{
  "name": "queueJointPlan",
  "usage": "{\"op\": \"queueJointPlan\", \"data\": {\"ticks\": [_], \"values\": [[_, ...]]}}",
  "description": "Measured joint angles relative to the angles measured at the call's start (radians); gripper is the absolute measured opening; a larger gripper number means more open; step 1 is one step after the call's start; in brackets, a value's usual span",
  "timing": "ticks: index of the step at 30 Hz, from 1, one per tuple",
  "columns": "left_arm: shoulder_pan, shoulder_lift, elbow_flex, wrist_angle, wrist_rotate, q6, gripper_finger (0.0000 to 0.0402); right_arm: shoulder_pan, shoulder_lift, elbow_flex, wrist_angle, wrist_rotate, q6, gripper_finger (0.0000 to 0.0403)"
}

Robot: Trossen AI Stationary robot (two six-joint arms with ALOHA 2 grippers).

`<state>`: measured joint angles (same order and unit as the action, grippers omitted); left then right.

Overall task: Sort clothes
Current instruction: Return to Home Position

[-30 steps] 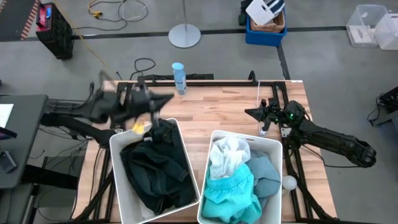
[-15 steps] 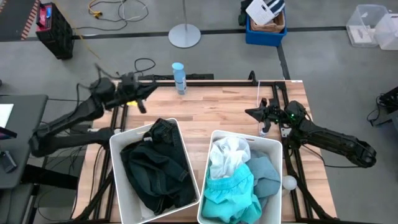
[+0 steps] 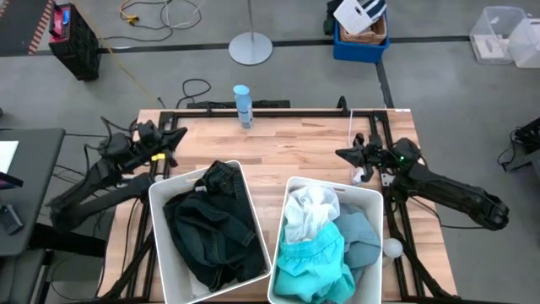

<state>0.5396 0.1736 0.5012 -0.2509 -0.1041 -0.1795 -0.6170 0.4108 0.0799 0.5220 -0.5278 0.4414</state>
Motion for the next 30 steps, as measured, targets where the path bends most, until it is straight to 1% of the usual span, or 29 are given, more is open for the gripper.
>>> {"op": "queueJointPlan", "data": {"ticks": [4, 10, 12, 14, 17, 20, 23, 27, 30], "values": [[0.000, -0.082, -0.021, -0.047, -0.040, 0.018, 0.0000, 0.034, -0.045, 0.000, -0.062, 0.022, -0.069, 0.0001], [0.000, -0.168, -0.058, -0.147, -0.096, -0.004, 0.0000, 0.079, -0.090, 0.000, -0.210, 0.170, -0.176, 0.0000], [0.000, -0.172, -0.069, -0.162, -0.127, -0.005, 0.0000, 0.093, -0.096, -0.001, -0.227, 0.197, -0.195, 0.0000], [0.000, -0.170, -0.083, -0.162, -0.132, 0.000, 0.0000, 0.102, -0.101, -0.001, -0.226, 0.210, -0.204, 0.0000], [0.000, -0.170, -0.139, -0.072, -0.129, 0.003, 0.0000, 0.112, -0.110, -0.010, -0.217, 0.221, -0.216, 0.0000], [0.000, -0.169, -0.221, 0.039, -0.124, 0.025, 0.0000, 0.113, -0.113, -0.061, -0.160, 0.246, -0.215, 0.0000], [0.000, -0.170, -0.291, 0.158, -0.122, 0.052, 0.0000, 0.113, -0.111, -0.072, -0.186, 0.254, -0.210, 0.0000], [0.000, -0.170, -0.348, 0.243, -0.122, 0.088, 0.0000, 0.114, -0.112, -0.072, -0.193, 0.253, -0.215, 0.0000], [0.000, -0.169, -0.395, 0.248, -0.124, 0.079, 0.0000, 0.114, -0.111, -0.072, -0.206, 0.250, -0.214, 0.0000]]}}
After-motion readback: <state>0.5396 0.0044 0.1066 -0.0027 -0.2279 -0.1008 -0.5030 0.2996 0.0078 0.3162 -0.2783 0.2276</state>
